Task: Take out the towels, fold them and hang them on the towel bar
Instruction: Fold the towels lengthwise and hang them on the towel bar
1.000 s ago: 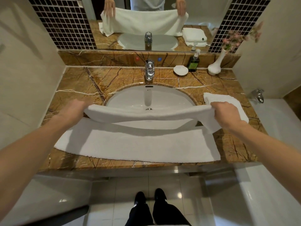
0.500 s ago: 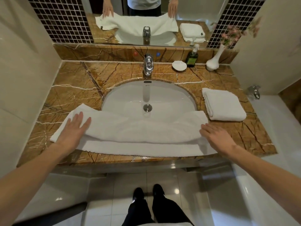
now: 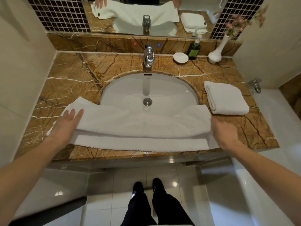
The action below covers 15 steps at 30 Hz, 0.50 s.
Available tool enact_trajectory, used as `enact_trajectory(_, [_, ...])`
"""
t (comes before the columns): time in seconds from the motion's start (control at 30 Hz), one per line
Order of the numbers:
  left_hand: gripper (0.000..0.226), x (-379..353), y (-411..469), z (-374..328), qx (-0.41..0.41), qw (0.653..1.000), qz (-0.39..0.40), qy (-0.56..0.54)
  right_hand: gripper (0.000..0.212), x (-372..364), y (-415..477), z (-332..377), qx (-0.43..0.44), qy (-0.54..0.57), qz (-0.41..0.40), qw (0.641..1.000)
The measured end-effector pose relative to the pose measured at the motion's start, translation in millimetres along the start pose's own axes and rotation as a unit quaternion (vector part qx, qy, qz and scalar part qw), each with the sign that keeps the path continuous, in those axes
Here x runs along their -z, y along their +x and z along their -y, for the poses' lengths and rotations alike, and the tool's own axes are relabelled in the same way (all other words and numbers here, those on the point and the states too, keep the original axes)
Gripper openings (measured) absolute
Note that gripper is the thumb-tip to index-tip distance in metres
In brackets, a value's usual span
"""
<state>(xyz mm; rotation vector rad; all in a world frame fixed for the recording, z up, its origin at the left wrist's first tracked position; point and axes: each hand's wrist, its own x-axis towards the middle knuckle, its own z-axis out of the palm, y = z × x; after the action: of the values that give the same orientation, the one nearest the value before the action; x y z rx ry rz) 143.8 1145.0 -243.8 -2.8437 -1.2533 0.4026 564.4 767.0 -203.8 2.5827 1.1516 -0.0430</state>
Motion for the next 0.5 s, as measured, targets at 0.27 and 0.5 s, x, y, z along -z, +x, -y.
enact_trajectory(0.27, [0.097, -8.6, -8.2, 5.6, -0.007, 0.989, 0.017, 0.149, 0.029, 12.4, -7.9, -23.6, 0.152, -0.211, -0.037, 0.965])
enact_trajectory(0.5, [0.084, -30.3, -18.8, 12.3, -0.021, 0.989, 0.048, 0.141, 0.066, -25.9, -32.0, -16.3, 0.196, -0.238, 0.054, 0.950])
